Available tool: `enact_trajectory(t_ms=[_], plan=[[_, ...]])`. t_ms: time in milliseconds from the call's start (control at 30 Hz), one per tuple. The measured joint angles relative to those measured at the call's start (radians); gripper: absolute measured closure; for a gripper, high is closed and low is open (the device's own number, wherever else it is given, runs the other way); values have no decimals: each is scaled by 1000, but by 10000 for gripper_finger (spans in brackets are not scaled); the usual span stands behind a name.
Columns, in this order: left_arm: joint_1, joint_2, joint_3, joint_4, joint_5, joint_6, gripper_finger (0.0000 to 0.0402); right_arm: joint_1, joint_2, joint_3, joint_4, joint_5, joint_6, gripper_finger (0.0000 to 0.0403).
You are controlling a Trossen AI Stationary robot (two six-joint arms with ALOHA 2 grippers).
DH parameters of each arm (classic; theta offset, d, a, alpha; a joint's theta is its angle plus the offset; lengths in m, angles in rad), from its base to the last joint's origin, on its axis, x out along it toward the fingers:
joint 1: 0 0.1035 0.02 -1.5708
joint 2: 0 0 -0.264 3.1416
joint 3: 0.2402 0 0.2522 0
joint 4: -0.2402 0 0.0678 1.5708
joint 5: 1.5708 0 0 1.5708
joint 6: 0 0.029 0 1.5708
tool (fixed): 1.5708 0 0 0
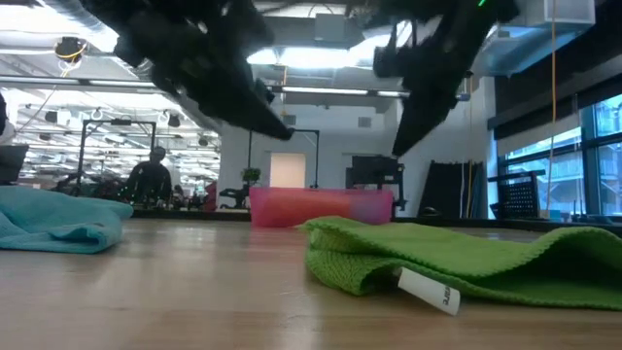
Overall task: Roll microfiber towels into tight, uniform cylinder then place into a basket
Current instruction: Roll the green microfiber cloth
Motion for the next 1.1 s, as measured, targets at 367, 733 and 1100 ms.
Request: enact_trajectory(t_ms=[367, 733, 1100], plan=[[-282, 116, 1, 256, -94, -11, 378, 453, 119, 1, 157, -49, -25, 297], [-392, 297, 144, 253, -148, -63, 315, 691, 235, 1, 166, 153, -30, 184], [-387, 350, 180, 192, -221, -52, 301, 747, 322, 1, 202, 167, -87, 175]])
